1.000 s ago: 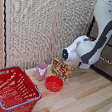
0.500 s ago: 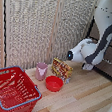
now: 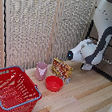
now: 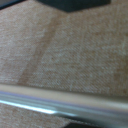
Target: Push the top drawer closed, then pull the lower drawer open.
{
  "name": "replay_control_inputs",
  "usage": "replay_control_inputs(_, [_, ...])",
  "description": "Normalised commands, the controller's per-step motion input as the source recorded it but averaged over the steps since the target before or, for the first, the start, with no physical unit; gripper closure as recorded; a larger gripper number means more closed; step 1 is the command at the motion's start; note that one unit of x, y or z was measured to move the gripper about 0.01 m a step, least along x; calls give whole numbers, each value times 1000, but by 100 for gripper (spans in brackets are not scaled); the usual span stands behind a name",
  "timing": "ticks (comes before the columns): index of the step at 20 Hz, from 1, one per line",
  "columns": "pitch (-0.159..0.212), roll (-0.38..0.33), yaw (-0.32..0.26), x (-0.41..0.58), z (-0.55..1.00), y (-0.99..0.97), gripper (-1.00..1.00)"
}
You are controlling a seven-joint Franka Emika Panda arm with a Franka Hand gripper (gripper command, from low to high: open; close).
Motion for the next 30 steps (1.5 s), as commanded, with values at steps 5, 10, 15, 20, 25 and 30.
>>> replay_control_inputs(5, [0,0,0,0,0,0,100])
replay_control_inputs(10, [-27,19,20,-10,1,218,100])
replay_control_inputs(15, [-60,8,51,-4,0,758,100])
replay_control_inputs(20, [-80,2,28,9,-19,847,100])
replay_control_inputs(25, [-82,1,32,7,-28,831,100])
replay_control_inputs(30, [-38,3,32,66,50,433,-100])
